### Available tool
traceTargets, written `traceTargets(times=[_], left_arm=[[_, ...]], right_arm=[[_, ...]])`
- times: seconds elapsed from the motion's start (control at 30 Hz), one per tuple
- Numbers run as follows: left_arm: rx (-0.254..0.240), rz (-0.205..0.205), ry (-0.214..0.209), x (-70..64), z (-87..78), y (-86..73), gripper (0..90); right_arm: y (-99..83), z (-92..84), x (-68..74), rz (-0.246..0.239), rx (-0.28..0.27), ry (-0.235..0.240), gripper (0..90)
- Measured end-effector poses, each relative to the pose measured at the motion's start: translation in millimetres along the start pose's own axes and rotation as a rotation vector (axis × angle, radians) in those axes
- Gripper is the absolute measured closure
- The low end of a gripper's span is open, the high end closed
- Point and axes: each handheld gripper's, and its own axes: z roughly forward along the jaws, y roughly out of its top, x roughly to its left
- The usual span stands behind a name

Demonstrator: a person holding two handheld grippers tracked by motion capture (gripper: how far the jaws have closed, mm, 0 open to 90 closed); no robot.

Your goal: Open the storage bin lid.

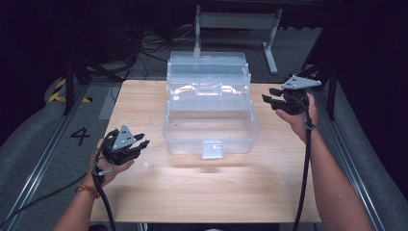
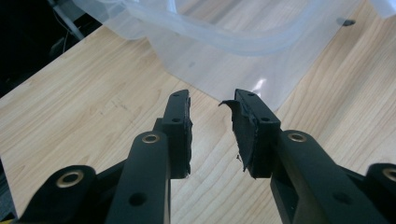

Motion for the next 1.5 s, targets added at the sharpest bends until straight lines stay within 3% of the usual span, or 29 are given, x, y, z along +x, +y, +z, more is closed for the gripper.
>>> traceTargets(times=[0.17,0.47,0.57,0.67,0.93,1.33,1.5], left_arm=[[0.033,0.013,0.002,-1.3,1.6,-9.3,65.8],[0.066,-0.019,0.01,-0.8,3.1,-23.8,54.8],[0.08,-0.04,0.007,-0.5,3.2,-28.3,51.1],[0.099,-0.036,0.027,-1.4,2.7,-32.4,46.9],[0.131,-0.047,0.031,-2.0,0.5,-42.9,36.4],[0.168,-0.052,0.006,-5.2,-1.7,-55.9,30.5],[0.172,-0.072,0.004,-6.6,-1.4,-61.2,28.0]], right_arm=[[-9.5,-6.3,4.5,-0.016,0.011,0.013,58.7],[-29.0,-18.3,16.3,-0.058,0.037,0.021,54.0],[-36.4,-24.2,19.0,-0.06,0.038,0.026,50.9],[-44.3,-28.8,20.8,-0.059,0.038,0.022,48.2],[-70.2,-39.2,25.6,-0.073,0.069,0.002,39.0],[-98.1,-52.5,29.9,-0.069,0.09,-0.024,34.5],[-111.3,-58.1,34.2,-0.068,0.101,-0.024,33.5]])
